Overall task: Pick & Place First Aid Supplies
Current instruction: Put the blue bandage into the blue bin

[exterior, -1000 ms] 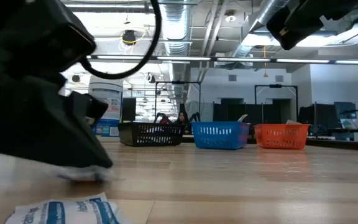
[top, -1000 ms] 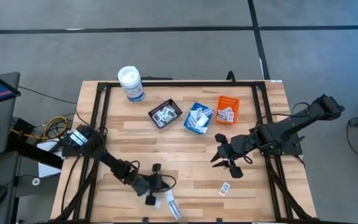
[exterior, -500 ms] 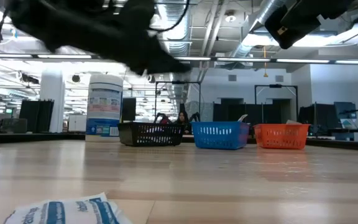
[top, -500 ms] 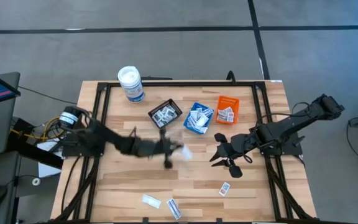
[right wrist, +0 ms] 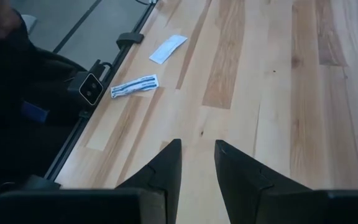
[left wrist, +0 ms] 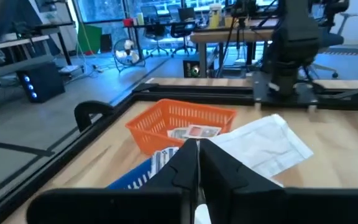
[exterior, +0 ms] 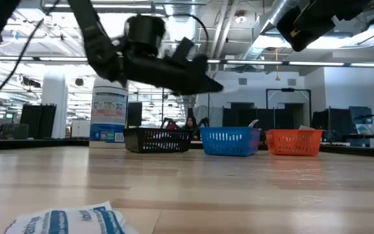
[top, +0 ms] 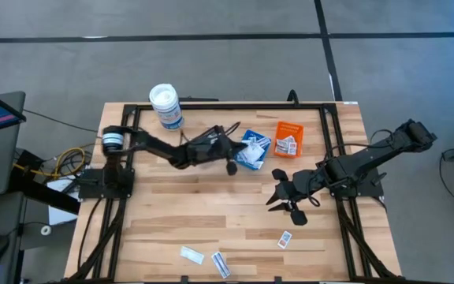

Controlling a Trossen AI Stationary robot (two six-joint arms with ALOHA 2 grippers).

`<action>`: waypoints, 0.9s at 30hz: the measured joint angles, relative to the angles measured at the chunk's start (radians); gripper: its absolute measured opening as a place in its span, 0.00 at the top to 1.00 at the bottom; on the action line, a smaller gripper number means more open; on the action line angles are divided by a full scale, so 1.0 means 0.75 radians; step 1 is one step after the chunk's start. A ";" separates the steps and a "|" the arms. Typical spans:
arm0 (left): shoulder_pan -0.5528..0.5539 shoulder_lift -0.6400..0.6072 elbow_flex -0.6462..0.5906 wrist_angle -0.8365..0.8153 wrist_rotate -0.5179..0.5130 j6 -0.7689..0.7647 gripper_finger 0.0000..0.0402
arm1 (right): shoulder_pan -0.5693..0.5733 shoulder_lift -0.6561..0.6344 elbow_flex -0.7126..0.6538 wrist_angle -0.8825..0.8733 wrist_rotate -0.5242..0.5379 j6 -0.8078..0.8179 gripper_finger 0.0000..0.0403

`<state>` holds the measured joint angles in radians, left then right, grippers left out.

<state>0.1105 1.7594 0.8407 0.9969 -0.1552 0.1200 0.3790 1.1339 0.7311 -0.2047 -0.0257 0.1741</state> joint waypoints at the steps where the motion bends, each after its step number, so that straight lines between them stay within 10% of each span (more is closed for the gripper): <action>1: 0.006 0.047 0.037 0.006 0.000 0.000 0.96 | 0.000 0.000 0.000 -0.001 0.000 0.000 0.77; 13: 0.055 0.255 0.170 -0.062 -0.128 -0.053 0.79 | -0.001 0.000 0.000 -0.007 0.000 0.000 0.77; 27: -0.210 0.115 0.171 -0.277 0.137 -0.133 0.66 | -0.001 0.000 0.000 -0.012 0.001 -0.052 0.77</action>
<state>-0.0471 1.8457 0.9688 0.7889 -0.0524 0.0204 0.3782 1.1339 0.7311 -0.2134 -0.0254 0.1353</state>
